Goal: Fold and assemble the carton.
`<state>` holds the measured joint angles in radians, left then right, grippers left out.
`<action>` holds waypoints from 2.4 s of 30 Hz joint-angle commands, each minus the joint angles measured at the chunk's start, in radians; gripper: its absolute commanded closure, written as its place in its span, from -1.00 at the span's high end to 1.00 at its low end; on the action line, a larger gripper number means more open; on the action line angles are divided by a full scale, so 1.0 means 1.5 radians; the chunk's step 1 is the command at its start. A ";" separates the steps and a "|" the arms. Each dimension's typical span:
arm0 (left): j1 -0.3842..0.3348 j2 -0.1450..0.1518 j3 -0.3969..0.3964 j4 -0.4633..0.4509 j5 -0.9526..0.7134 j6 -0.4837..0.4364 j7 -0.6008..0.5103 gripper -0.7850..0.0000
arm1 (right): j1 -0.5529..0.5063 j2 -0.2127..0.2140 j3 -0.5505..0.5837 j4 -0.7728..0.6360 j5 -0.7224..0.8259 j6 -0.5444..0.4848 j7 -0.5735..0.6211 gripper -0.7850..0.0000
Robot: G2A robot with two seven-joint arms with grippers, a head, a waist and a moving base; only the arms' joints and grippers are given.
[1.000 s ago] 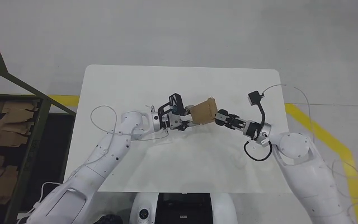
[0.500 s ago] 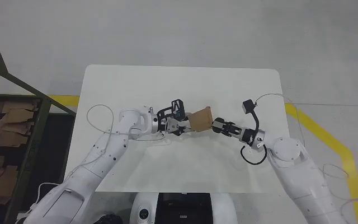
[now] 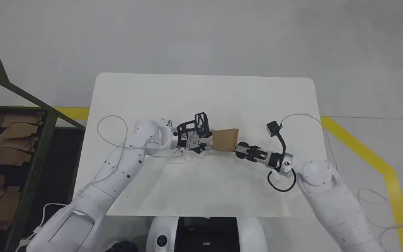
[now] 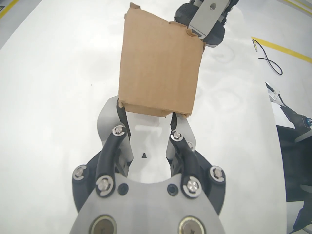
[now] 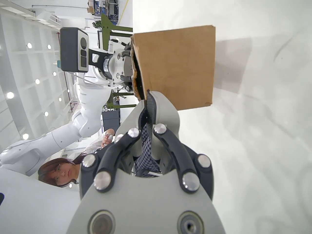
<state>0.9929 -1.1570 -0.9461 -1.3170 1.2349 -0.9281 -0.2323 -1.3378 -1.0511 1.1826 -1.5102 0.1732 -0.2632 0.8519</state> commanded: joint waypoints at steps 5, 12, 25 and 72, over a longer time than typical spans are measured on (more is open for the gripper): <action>-0.004 0.002 0.004 0.003 -0.011 -0.012 -0.034 -0.39 | -0.007 0.001 -0.002 0.000 0.005 0.006 0.010 -1.00; -0.010 0.001 0.010 0.009 -0.025 -0.015 -0.050 -0.36 | -0.011 0.002 0.006 0.010 0.015 0.006 0.011 -0.87; -0.019 0.005 -0.026 0.006 -0.073 0.017 0.005 -0.33 | -0.078 0.017 0.136 -0.009 0.091 -0.063 -0.074 -0.76; -0.354 -0.304 0.316 0.535 -0.177 0.215 0.134 -0.40 | -0.047 0.013 0.153 0.087 0.100 0.023 -0.075 -0.76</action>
<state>0.4641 -1.6036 -0.4776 -0.5310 0.9687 -0.6055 -0.0298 -1.4092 -1.0315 1.4111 -1.3775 0.3238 -0.2320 0.7379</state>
